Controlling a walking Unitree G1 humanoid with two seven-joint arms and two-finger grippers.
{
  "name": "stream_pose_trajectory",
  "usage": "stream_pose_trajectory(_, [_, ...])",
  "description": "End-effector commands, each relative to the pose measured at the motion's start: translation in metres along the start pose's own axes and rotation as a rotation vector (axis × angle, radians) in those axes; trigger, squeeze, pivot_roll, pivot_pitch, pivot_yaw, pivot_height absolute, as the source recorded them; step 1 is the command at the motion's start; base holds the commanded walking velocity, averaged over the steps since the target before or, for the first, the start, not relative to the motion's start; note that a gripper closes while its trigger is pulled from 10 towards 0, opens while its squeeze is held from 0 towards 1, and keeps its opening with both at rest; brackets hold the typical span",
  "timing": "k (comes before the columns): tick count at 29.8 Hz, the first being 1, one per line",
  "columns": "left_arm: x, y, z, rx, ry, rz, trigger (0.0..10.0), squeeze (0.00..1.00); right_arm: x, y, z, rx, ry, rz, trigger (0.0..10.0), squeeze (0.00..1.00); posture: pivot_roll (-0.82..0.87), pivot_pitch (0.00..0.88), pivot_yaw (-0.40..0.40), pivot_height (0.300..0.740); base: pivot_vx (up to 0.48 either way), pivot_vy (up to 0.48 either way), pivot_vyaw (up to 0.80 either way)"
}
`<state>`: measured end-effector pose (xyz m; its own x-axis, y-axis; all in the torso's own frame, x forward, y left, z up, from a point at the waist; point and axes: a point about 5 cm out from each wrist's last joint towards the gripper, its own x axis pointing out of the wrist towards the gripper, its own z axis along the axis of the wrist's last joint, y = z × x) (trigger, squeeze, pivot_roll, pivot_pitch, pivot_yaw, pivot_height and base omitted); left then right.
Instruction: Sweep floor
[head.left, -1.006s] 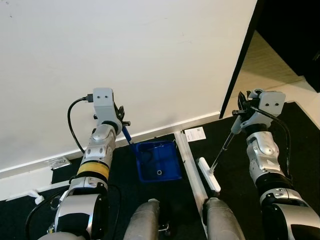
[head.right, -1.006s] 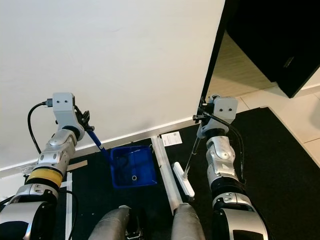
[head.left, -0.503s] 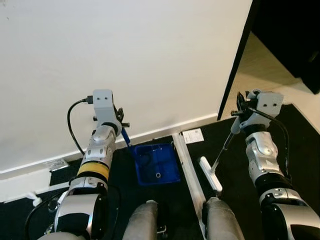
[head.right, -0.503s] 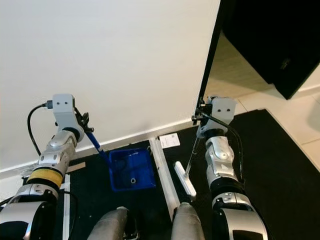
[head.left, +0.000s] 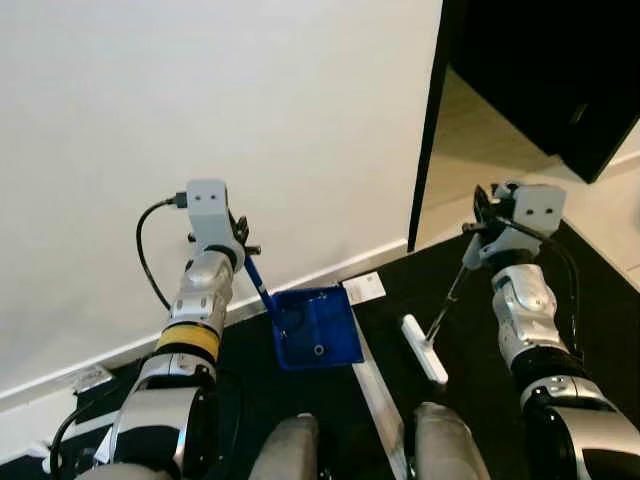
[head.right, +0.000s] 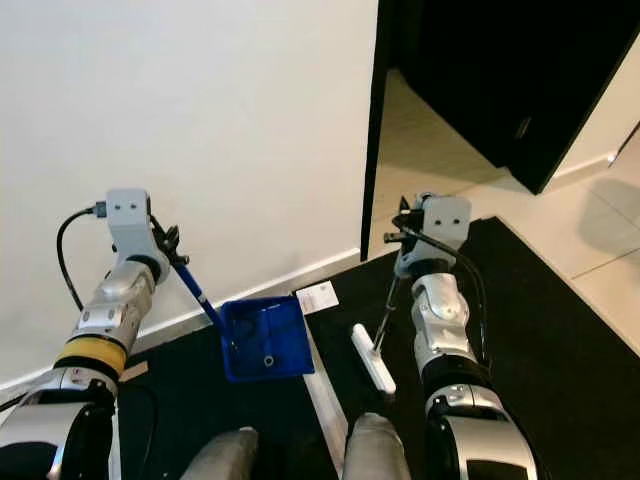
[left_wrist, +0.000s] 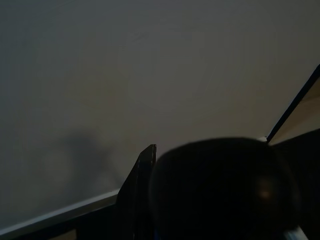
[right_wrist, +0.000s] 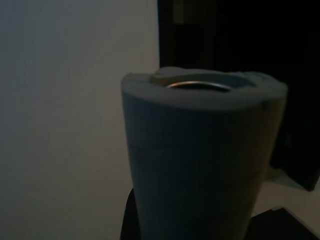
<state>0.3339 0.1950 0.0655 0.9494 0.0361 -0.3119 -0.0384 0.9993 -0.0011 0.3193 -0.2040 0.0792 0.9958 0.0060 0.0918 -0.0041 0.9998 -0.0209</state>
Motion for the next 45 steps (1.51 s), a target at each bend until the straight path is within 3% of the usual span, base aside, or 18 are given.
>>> stream_pose_trajectory(1, [0.0012,0.0042,0.0058,0.012,-0.024,0.018,10.0,0.00,0.0042,0.0060,0.0061,0.005,-0.037,0.014,10.0,0.00,-0.13,0.000,0.103,0.740,0.424,0.000,0.00])
stream_pose_trajectory(26, [0.0005,0.0044,0.0058,0.008,-0.030,0.017,10.0,0.00,0.0026,0.0067,0.0035,0.001,-0.029,0.016,10.0,0.00,-0.13,0.000,0.104,0.740,0.434,0.000,0.00])
stream_pose_trajectory(45, [-0.0003,0.0086,0.0035,0.010,0.006,0.058,10.0,0.00,0.0023,-0.0018,0.0065,-0.021,-0.037,0.028,10.0,0.00,-0.13,0.000,0.109,0.740,0.000,0.000,0.00])
